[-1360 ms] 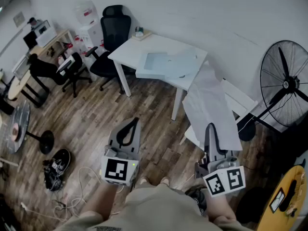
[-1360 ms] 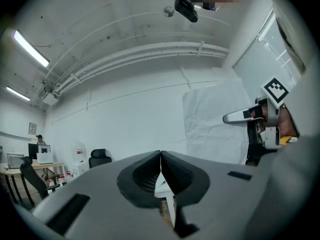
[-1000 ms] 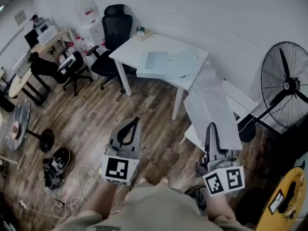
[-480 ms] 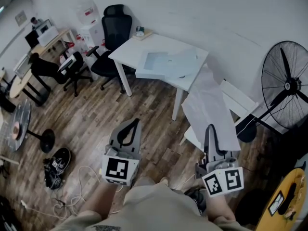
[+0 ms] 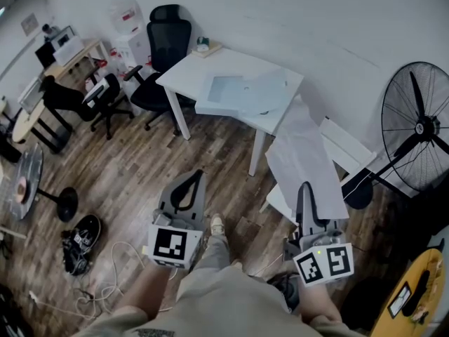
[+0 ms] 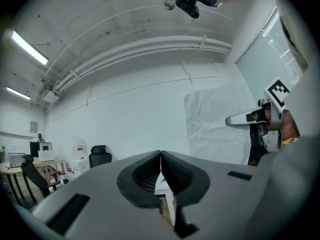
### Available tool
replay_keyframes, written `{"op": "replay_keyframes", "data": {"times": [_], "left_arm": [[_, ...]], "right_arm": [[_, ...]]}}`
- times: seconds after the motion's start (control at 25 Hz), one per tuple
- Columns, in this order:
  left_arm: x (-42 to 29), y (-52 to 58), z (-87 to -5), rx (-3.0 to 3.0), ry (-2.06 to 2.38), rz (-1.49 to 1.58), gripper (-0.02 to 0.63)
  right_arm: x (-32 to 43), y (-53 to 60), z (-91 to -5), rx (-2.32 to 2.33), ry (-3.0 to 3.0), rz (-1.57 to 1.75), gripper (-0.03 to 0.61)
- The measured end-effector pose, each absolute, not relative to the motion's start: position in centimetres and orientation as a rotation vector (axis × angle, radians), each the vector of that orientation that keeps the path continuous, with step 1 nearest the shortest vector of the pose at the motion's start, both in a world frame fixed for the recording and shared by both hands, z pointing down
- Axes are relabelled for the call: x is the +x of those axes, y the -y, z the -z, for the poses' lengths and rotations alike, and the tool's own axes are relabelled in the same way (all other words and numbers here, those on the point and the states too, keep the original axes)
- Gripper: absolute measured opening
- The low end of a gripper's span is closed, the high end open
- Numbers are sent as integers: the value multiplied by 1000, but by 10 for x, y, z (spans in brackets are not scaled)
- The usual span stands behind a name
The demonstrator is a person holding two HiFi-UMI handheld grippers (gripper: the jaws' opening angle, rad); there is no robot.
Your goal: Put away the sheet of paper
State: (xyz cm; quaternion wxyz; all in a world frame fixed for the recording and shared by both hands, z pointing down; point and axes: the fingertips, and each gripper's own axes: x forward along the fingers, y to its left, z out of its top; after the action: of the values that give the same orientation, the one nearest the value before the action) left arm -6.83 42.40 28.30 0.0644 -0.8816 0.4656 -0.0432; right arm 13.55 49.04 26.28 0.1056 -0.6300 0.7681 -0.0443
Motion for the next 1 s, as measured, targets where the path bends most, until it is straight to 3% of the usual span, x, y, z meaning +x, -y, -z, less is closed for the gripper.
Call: {"op": "replay_keyframes", "data": {"times": [1.0], "left_arm": [[-69,-235,-306,-2704,-1377,203,21]], "right_arm": [[135,-304,-283,-1928,-2285,189,23]]}}
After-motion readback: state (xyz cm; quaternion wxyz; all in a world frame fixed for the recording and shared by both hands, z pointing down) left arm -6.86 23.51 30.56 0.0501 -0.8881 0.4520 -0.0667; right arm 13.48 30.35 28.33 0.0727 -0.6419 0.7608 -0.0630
